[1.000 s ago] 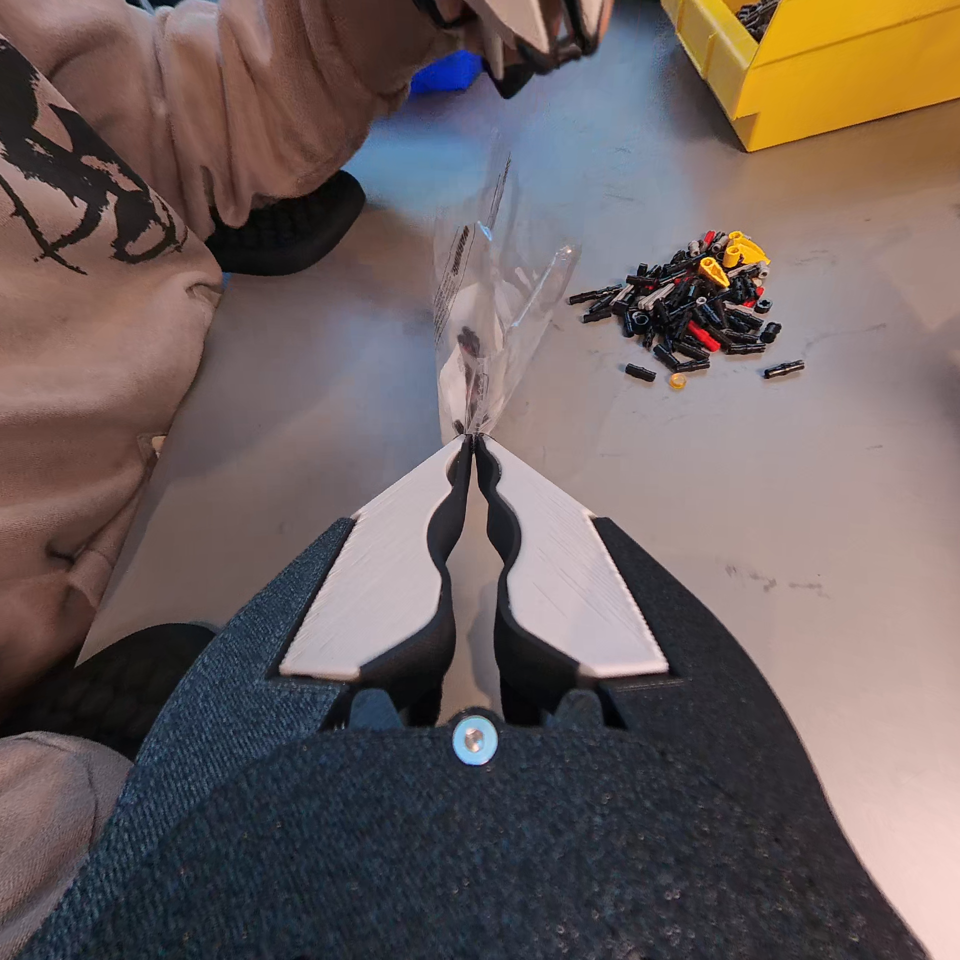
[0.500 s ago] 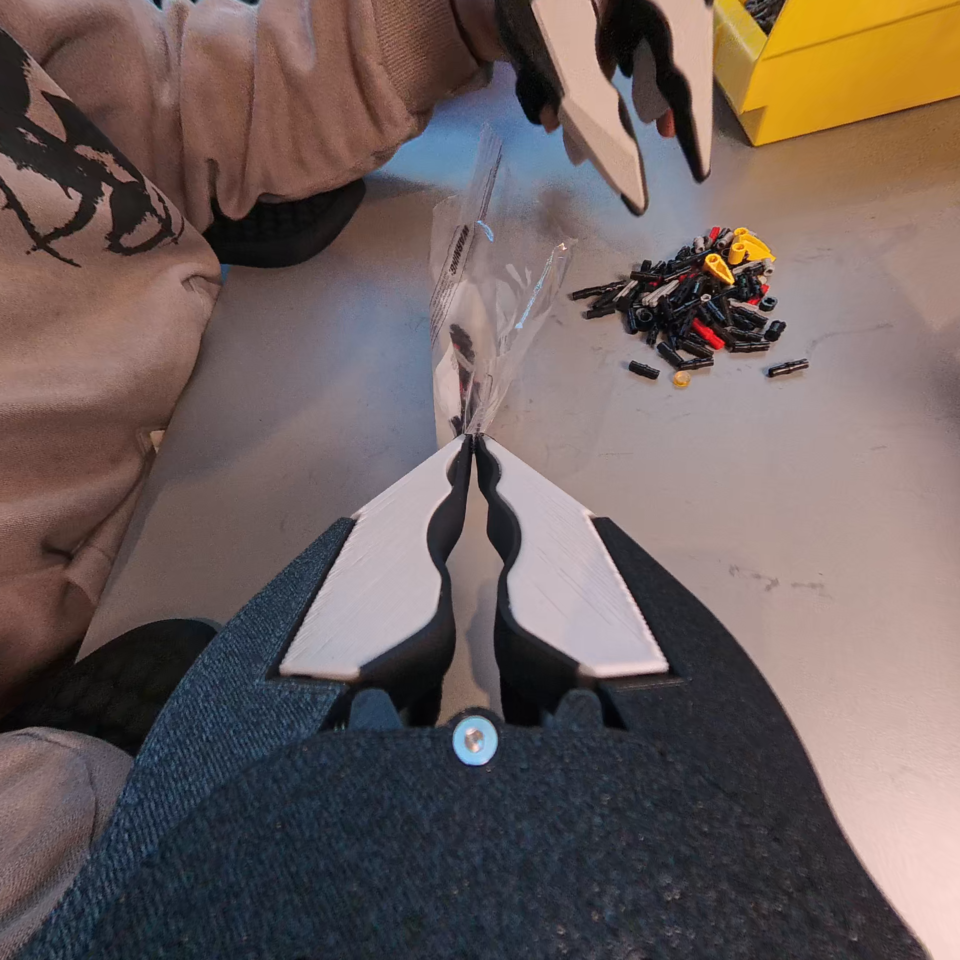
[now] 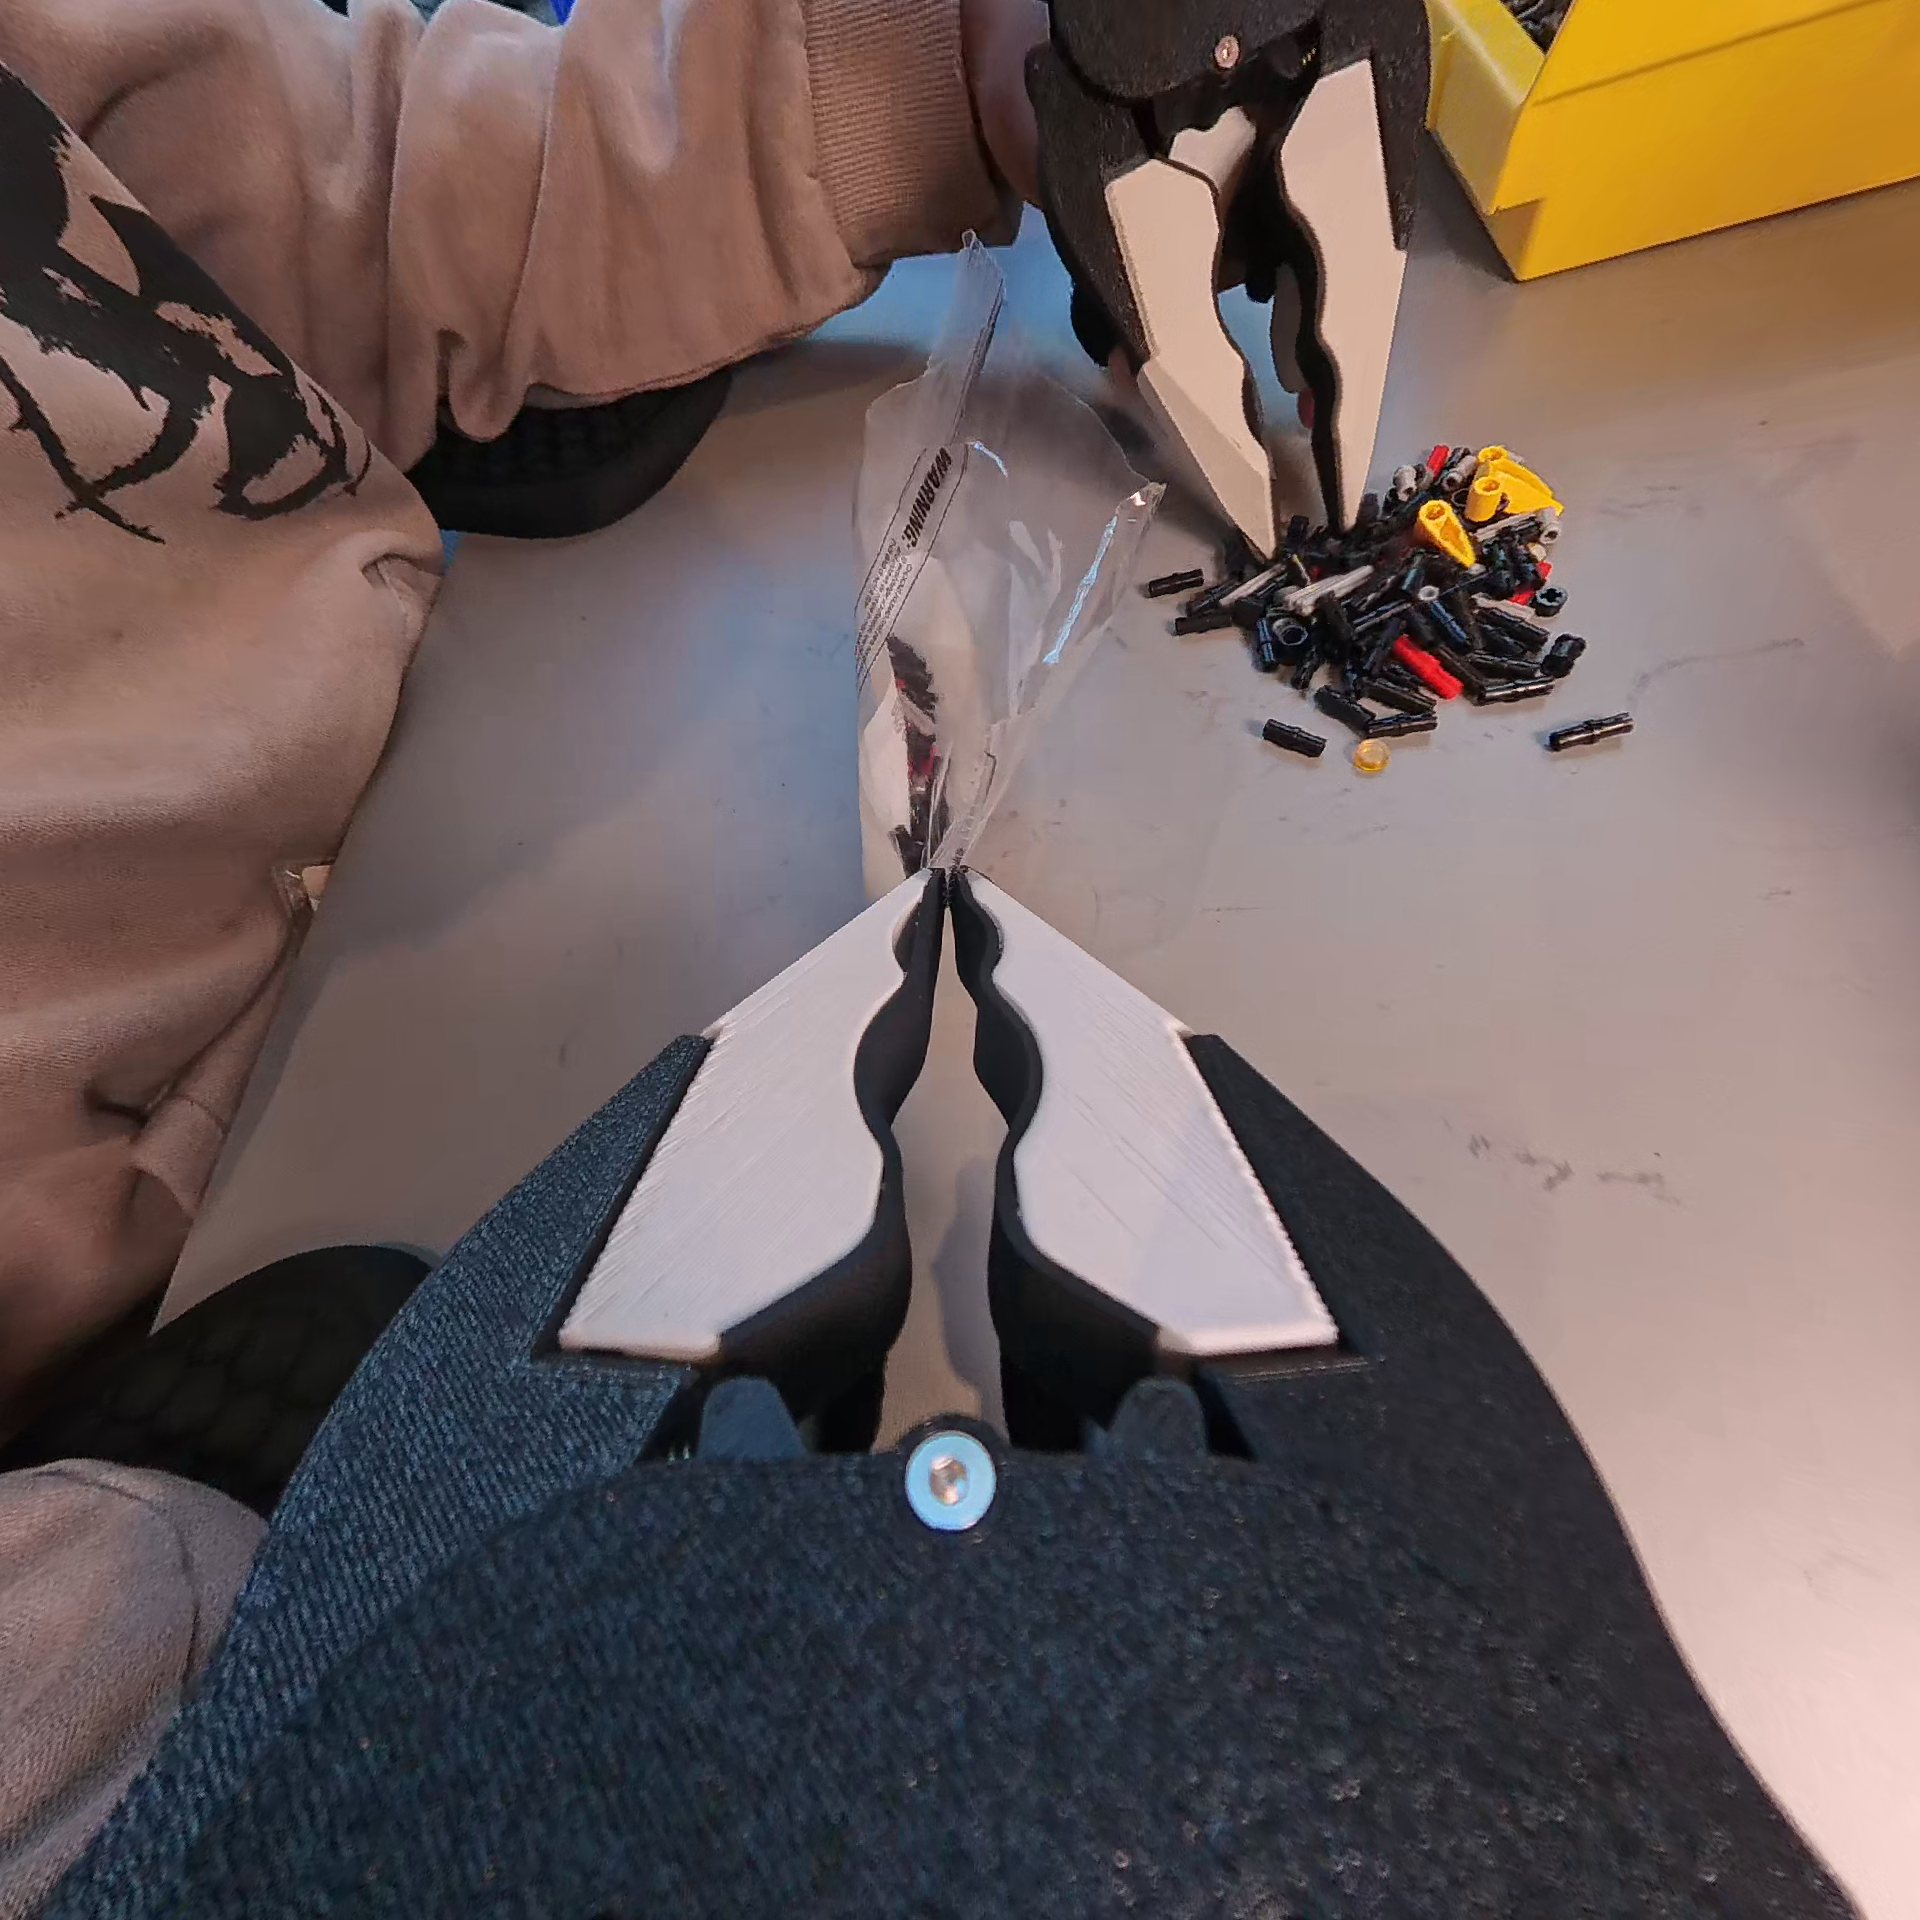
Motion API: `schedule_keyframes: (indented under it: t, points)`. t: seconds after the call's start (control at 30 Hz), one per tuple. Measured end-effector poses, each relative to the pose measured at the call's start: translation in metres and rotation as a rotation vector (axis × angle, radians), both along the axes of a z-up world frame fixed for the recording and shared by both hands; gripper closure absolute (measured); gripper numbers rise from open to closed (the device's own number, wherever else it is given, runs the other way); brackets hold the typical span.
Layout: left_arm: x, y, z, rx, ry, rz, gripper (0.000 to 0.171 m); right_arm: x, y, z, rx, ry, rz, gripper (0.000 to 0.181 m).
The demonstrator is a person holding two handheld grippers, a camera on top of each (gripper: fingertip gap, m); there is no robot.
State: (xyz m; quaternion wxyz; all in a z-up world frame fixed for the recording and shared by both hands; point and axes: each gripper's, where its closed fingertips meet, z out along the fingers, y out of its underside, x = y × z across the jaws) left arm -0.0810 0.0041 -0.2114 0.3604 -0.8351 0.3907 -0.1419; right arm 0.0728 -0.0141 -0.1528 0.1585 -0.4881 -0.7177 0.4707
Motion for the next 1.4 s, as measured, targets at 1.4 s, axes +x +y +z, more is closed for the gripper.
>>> schedule_keyframes:
  t: [1.4]
  points:
    - [-0.009, -0.010, 0.005, -0.027, 0.000, 0.045, 0.151, 0.001, 0.000, -0.001, 0.009, -0.005, 0.002, 0.181]
